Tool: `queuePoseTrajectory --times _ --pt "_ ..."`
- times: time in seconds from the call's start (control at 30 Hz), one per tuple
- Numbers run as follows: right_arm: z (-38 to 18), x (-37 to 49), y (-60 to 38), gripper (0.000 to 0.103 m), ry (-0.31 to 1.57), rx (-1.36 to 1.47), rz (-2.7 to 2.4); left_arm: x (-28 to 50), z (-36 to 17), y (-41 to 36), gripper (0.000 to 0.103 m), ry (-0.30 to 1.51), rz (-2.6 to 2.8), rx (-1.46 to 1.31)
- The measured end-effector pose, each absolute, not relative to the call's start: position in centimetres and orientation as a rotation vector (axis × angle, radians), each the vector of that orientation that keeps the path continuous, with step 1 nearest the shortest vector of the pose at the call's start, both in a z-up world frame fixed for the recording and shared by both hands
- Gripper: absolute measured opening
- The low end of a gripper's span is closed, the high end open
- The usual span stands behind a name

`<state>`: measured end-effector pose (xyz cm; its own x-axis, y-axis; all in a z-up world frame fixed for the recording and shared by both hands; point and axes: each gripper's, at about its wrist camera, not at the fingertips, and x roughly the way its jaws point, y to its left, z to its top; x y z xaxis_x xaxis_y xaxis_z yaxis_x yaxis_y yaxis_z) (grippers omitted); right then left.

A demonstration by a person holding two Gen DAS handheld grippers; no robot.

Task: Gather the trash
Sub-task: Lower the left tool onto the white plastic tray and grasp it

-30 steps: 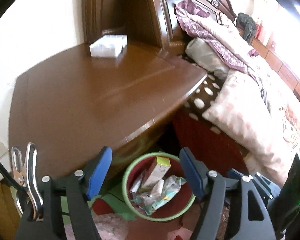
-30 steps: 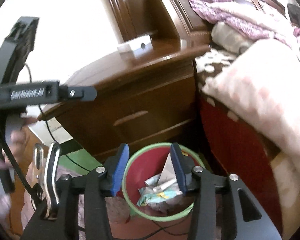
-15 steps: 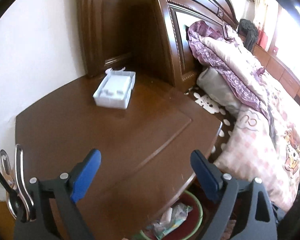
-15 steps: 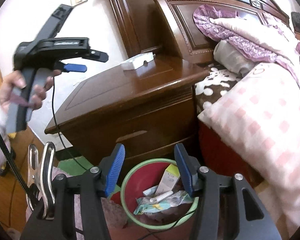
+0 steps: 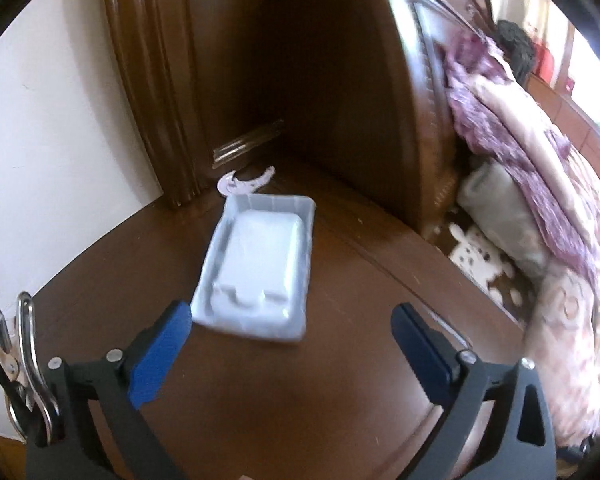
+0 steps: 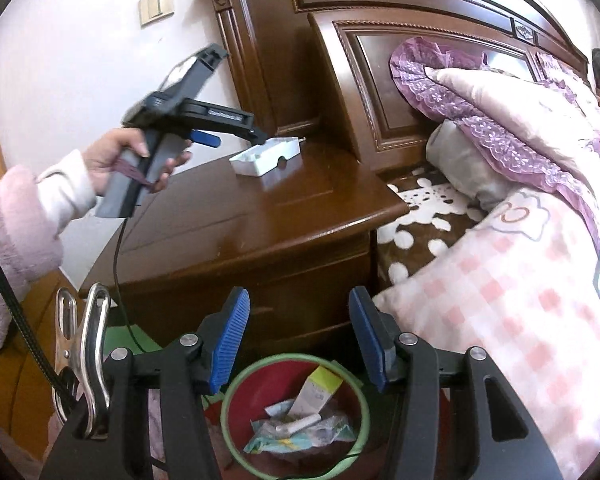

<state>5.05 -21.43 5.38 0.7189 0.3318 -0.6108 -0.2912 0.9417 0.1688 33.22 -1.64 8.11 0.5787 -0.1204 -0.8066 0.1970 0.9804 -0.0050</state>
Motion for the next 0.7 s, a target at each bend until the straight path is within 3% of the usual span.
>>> queuePoseTrajectory --times 0.7 --pt "2.4 9.6 -22.1 0.053 0.743 0.089 0.370 38.9 2.4 -1.3 0.101 1.077 -0.171 0.101"
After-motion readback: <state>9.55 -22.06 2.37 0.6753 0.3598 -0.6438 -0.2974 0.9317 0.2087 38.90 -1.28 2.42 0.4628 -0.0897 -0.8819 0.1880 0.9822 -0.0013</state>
